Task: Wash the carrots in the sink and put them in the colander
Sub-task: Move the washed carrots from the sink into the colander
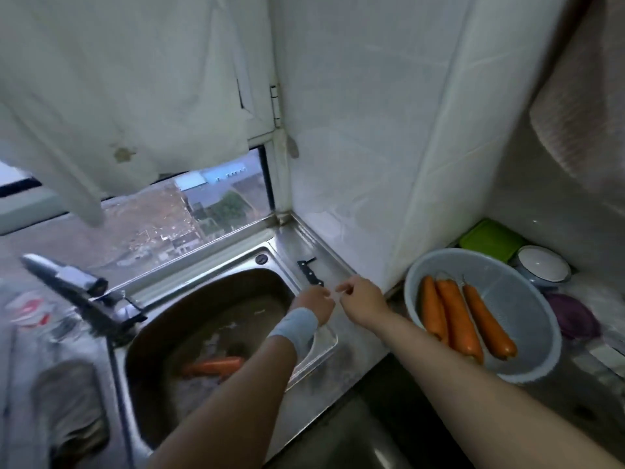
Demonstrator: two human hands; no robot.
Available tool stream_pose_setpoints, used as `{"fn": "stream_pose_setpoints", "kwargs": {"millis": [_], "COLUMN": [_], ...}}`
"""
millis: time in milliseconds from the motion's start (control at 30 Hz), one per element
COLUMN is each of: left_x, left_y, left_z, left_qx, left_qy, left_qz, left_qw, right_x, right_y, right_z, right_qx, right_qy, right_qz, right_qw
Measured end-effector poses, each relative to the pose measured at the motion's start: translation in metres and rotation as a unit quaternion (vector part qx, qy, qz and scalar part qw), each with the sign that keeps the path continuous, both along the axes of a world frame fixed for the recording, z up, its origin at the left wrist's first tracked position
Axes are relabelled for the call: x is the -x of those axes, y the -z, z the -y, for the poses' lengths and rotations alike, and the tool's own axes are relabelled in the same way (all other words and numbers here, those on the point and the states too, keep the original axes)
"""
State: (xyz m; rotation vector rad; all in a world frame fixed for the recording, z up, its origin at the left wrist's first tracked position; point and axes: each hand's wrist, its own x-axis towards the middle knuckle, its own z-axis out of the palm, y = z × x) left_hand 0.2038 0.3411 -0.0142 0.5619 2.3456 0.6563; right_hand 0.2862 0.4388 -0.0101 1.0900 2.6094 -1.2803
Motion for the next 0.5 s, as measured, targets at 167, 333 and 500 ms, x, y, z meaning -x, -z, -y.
{"fn": "stream_pose_setpoints", "kwargs": {"millis": [167,333,500], "left_x": [0.062,0.093,0.116], "left_y": [0.045,0.089,0.137], "left_z": [0.106,0.18,0.209], "left_qx": [0.033,0.051,0.081], "left_qy": [-0.05,-0.141,-0.184], "left_qz": [0.016,0.077,0.103], "left_qw": [0.998,0.986,0.974], "right_x": [0.063,0.108,0.148], "right_y": [0.035,0.087,0.151], "right_z": [0.095,0.153,0.175], "right_qx": [0.039,0.042,0.031], "right_qy": [-0.078,-0.154,-0.235], "right_qz": [0.029,0.098,0.164], "right_qw": [0.996,0.982,0.958]}}
